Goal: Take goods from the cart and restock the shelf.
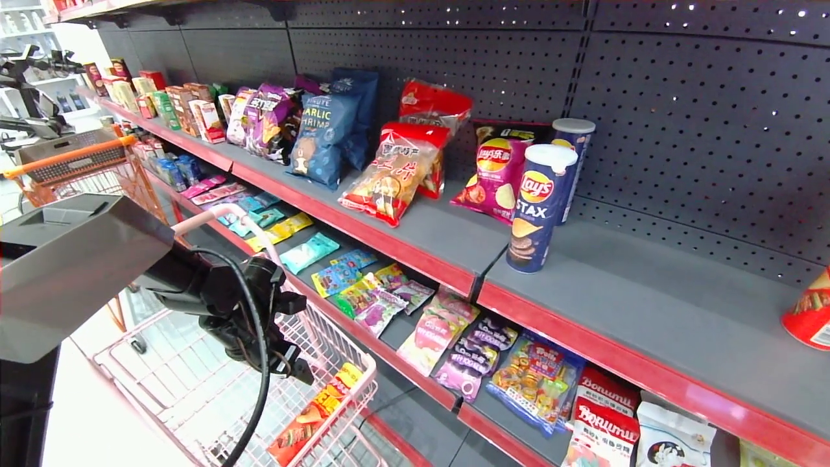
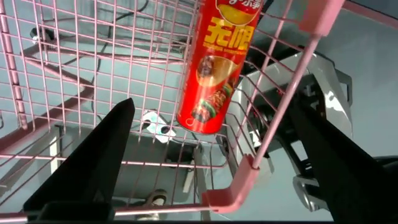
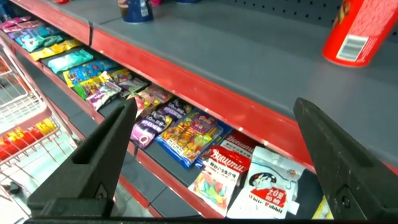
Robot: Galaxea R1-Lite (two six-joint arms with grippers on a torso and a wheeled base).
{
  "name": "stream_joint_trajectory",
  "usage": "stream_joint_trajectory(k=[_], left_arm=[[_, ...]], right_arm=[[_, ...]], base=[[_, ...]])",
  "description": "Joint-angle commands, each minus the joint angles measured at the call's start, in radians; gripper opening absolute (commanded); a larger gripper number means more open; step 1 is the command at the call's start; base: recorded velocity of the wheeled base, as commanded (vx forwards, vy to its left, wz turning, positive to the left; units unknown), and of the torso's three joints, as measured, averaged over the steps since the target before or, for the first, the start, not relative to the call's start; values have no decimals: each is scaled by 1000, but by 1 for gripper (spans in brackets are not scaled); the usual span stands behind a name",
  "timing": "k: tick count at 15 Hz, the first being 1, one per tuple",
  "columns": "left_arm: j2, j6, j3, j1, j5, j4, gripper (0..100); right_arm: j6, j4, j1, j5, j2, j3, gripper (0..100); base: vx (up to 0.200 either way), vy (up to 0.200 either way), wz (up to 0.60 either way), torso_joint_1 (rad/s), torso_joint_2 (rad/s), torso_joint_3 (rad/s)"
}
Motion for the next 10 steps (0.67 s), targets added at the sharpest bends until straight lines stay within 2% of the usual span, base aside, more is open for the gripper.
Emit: stream_joint_trajectory(k=[1,3,5,6,10], left_arm=[[12,1,-6,-4,1,-1,100],[30,1,-9,-6,1,-33,100],[41,2,-9,-9,-1,-50,100],[59,45,-9,-17,-4,-56,100],[87,59,-23,-40,-21,-58,100]], right_arm=[[0,0,0,0,1,0,100],[0,0,0,0,1,0,100],[0,0,0,0,1,0,100],[0,0,0,0,1,0,100],[0,0,0,3,1,0,100]], base=[[0,0,0,-134,339,193],[0,0,0,-122,307,166],[0,0,0,-18,50,25],[0,0,0,0,0,0],[0,0,0,0,0,0]])
